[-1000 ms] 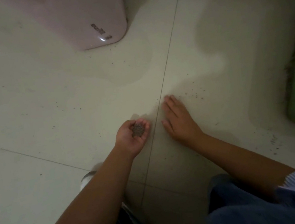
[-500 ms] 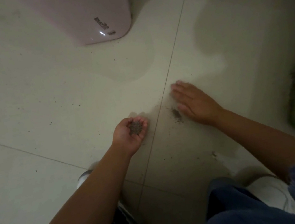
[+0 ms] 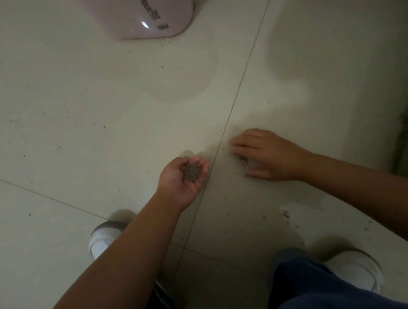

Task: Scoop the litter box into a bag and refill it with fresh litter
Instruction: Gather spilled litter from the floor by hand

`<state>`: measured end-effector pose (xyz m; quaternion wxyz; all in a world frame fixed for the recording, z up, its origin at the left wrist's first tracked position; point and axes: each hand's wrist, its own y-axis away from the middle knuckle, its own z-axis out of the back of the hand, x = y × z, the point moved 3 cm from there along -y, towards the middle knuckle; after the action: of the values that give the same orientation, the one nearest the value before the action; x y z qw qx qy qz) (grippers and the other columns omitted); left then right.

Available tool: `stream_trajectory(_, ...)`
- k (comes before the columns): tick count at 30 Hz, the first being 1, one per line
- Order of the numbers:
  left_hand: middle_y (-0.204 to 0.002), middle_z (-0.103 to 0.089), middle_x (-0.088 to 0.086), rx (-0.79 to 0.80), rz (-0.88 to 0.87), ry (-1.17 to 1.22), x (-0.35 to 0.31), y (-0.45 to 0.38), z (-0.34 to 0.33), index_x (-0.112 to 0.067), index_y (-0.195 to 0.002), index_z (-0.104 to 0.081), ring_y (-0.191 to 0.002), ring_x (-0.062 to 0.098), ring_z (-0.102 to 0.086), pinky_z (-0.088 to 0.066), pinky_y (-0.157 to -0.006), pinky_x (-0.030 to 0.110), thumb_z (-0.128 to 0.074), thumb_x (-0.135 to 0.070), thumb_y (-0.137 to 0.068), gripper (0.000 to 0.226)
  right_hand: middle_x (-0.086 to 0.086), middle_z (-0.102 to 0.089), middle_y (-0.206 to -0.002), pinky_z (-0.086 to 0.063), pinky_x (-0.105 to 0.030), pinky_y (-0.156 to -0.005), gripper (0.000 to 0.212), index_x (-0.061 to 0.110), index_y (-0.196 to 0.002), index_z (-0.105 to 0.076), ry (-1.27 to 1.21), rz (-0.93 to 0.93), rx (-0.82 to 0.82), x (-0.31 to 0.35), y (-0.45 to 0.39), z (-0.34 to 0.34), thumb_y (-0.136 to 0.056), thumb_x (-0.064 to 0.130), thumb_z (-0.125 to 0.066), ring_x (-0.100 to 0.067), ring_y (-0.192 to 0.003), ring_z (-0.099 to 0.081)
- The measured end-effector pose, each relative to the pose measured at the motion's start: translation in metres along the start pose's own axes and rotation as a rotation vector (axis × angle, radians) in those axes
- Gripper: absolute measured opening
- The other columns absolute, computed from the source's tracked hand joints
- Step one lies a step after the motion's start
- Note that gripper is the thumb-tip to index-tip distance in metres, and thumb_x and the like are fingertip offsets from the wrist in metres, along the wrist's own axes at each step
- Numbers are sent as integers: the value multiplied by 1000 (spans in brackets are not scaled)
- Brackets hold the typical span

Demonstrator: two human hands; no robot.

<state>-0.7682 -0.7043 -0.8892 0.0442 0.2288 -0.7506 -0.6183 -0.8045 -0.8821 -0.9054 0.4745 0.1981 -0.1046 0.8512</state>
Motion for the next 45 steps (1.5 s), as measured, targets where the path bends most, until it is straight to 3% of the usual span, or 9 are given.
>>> stream_trajectory(2,-46,-51,3,6,2,-4,0,-1,0,-4,-66,-46,-38,12,-59,-53,-44,18,-32,-7,-96,33,-23,-69,-97,-55,-44,-75,47,-8,-94,-68,-32,16,37,4,-3,-6,-56,14,-84,-36,-84,-68)
stream_trajectory(10,-67,-46,6,-18,25,-14,1,0,3,-4,-68,-47,-39,12,-59,-53,-42,18,-31,-8,-96,33,-15,-67,-83,-55,-26,-59,18,-7,-82,-68,-131,-99,55,14,-10,-10,-81,1,-52,-29,-75,-64)
stream_trajectory(19,-41,-48,1,8,29,45,-1,0,2,-8,-67,-39,-47,15,-55,-53,-41,20,-31,-5,-96,30,-14,-67,-63,-48,-19,-47,29,-2,-57,-65,72,15,-21,24,-17,-3,-67,-1,-38,-25,-53,-62)
stream_trajectory(24,-57,-48,7,-19,37,40,-2,0,1,-5,-68,-43,-62,18,-49,-54,-42,22,-33,-6,-96,30,-13,-60,-56,-38,-23,-55,26,1,-53,-59,51,-184,-22,32,-20,-6,-57,-5,-34,-28,-56,-54)
stream_trajectory(27,-68,-50,12,-20,57,0,1,3,-4,0,-71,-48,-64,21,-52,-54,-44,25,-33,-6,-97,31,-12,-64,-54,-36,-25,-65,15,0,-54,-62,-184,-442,-227,32,-23,4,-53,-9,-52,-26,-48,-62)
stream_trajectory(30,-53,-61,12,29,80,-75,8,5,-12,2,-69,-50,-58,20,-59,-54,-45,23,-32,-5,-97,33,-12,-72,-71,-43,-6,-67,9,-2,-72,-72,-502,-572,-294,44,-26,21,-69,-2,-64,-12,-63,-63)
stream_trajectory(34,-43,-61,9,92,161,-104,21,9,-20,2,-67,-52,-42,17,-63,-54,-45,22,-34,-5,-96,34,-15,-73,-81,-47,-10,-67,18,-2,-81,-74,-472,-640,-310,40,-3,27,-74,10,-62,-13,-75,-65)
stream_trajectory(38,-40,-58,6,33,113,-74,16,5,-13,0,-66,-49,-35,14,-59,-52,-41,20,-35,-6,-95,33,-15,-70,-70,-42,-24,-70,21,-1,-75,-71,-45,-448,-252,22,10,21,-67,16,-63,-26,-68,-65)
stream_trajectory(45,-48,-58,9,-50,58,-99,6,5,-2,0,-64,-48,-58,20,-56,-52,-41,21,-35,-5,-95,34,-16,-65,-72,-51,-25,-51,28,-6,-75,-69,30,-200,-32,20,-5,-9,-51,-10,-82,-29,-70,-55)
